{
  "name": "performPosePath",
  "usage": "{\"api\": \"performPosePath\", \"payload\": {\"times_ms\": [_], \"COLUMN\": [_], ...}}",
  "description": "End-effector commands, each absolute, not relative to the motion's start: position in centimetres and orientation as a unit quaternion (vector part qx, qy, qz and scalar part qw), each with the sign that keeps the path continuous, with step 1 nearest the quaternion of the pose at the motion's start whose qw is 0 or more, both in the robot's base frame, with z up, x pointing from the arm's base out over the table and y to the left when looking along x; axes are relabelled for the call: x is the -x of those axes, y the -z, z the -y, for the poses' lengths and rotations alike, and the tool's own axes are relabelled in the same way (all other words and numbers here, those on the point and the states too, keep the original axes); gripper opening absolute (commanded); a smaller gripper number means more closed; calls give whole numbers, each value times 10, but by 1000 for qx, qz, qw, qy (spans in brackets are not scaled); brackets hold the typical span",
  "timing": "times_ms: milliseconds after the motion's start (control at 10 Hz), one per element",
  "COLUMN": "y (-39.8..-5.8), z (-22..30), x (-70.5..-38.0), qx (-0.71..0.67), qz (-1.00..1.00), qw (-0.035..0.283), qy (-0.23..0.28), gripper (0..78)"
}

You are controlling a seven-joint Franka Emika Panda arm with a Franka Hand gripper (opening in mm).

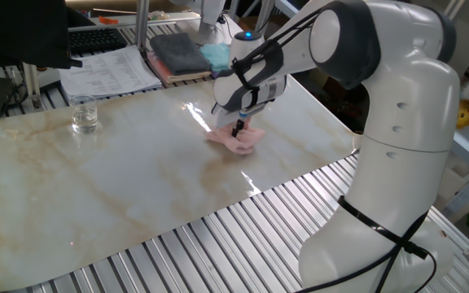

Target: Clean the tabletop with a sponge

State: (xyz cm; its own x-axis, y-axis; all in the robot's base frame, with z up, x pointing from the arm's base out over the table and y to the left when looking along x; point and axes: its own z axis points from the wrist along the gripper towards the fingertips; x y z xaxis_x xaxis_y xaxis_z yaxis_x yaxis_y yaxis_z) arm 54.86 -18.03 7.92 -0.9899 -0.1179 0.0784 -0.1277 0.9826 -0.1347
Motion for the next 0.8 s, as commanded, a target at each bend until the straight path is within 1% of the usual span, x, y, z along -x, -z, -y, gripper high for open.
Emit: {"api": "performPosePath", "payload": {"times_ms": [100,200,300,400,500,600,800], "y": [-86,-97,-98,-110,-113,-116,-128], "z": [178,168,167,148,137,125,102], "x": [-552,-558,-559,-568,-573,-577,-582], "qx": [-59,-50,-50,-35,-25,-21,-4], "qz": [996,996,996,997,998,998,997], "qw": [38,47,48,54,53,55,67], "qy": [-61,-60,-60,-49,-38,-37,-33], "gripper": [11,11,11,11,11,11,11]}}
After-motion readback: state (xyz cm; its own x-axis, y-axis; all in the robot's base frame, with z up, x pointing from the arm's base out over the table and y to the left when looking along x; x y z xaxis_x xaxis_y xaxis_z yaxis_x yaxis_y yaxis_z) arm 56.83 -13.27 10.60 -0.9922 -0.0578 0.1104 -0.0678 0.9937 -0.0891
